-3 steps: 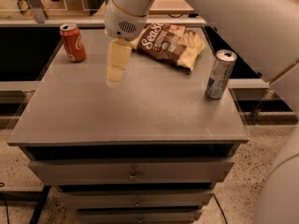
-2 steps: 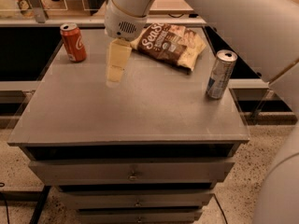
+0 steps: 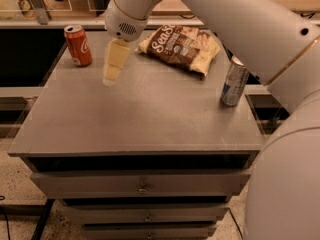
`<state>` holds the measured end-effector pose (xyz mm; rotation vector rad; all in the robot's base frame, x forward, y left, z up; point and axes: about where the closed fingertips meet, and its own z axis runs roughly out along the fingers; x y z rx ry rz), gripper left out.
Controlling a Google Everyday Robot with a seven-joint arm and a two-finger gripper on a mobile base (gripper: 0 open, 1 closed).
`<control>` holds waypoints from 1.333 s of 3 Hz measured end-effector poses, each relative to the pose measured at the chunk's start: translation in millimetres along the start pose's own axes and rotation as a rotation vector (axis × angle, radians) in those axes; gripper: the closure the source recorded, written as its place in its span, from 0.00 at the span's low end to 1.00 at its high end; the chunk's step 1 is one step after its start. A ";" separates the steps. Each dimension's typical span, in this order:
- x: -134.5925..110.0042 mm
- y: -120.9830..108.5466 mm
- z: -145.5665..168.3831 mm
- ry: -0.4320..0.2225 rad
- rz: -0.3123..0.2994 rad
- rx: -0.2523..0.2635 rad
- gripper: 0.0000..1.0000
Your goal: Knock coke can over
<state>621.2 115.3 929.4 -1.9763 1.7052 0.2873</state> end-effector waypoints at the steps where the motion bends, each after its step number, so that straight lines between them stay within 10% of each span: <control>1: 0.1 -42.8 27.5 -0.091 0.066 0.073 0.00; 4: -1.5 -89.3 54.2 -0.209 0.135 0.207 0.00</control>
Offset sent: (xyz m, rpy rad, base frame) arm 0.1214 0.0409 -0.0119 0.3774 -0.1628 -0.0971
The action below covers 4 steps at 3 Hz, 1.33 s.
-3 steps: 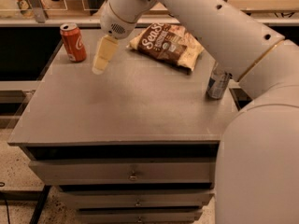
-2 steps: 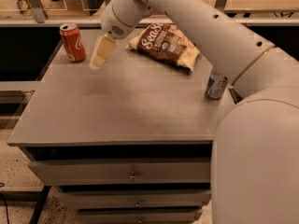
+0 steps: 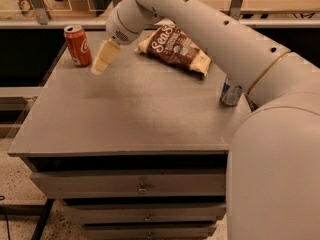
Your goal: Knock coke can over
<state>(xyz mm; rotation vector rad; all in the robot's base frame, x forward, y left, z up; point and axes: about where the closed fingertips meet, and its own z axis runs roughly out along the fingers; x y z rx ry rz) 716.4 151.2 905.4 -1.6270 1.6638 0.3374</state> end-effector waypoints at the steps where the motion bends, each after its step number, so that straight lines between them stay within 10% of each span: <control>1: 8.4 -20.5 22.5 -0.035 0.117 0.082 0.00; 2: 9.1 -41.4 43.8 -0.121 0.231 0.148 0.00; 4: 2.7 -44.4 48.2 -0.158 0.238 0.163 0.00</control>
Offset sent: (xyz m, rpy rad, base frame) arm 0.0899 0.0223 -0.0250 0.3765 0.0337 -0.3362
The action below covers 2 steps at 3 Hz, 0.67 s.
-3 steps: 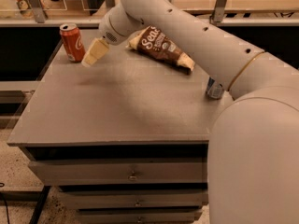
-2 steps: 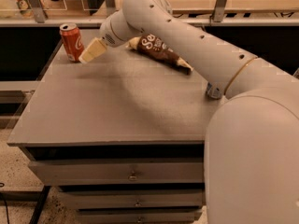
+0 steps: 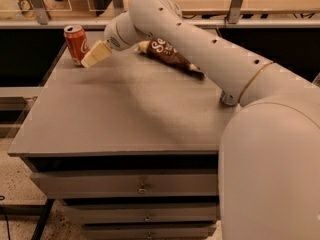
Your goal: Knock coke can over
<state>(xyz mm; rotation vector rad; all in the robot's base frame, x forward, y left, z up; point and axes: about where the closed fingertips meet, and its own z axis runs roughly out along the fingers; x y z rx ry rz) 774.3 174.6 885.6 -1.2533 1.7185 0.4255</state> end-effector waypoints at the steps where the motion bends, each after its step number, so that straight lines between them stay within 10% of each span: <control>1: -7.8 0.1 20.8 -0.069 0.014 -0.020 0.00; 2: -17.2 -0.7 49.4 -0.130 0.015 -0.049 0.00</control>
Offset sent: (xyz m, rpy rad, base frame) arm 0.0467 0.0692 -0.0109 0.1958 -0.0370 0.1004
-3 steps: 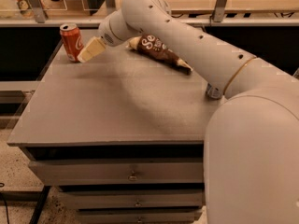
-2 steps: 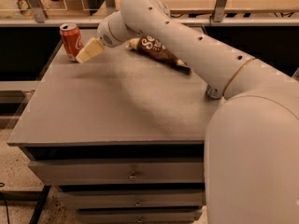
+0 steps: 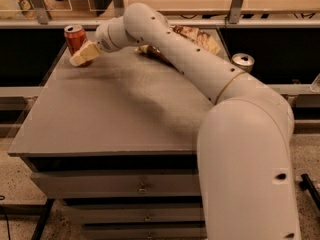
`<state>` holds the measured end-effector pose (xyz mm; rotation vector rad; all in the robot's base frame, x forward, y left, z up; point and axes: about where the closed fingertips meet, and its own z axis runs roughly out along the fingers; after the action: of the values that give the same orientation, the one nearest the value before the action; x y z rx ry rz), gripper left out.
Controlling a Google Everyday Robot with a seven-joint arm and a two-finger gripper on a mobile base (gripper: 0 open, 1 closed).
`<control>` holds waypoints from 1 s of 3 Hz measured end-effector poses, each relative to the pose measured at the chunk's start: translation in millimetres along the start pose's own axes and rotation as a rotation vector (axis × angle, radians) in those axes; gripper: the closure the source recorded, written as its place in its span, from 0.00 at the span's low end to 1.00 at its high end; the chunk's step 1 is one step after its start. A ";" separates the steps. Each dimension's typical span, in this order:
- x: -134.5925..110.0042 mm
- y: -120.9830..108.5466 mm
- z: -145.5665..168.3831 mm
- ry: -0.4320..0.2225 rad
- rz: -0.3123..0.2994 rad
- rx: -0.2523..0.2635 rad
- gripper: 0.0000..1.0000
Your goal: Knock coke can over
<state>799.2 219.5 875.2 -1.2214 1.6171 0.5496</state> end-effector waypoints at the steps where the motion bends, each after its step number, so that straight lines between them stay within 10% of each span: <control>1: -1.1 -5.6 19.8 -0.038 0.012 -0.009 0.00; 3: -7.3 -11.2 35.6 -0.135 0.049 -0.012 0.00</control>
Offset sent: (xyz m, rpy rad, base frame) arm 0.0348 0.0253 -0.0025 0.1480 -0.0226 -0.0021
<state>824.8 247.1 869.6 -1.1319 1.5351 0.6598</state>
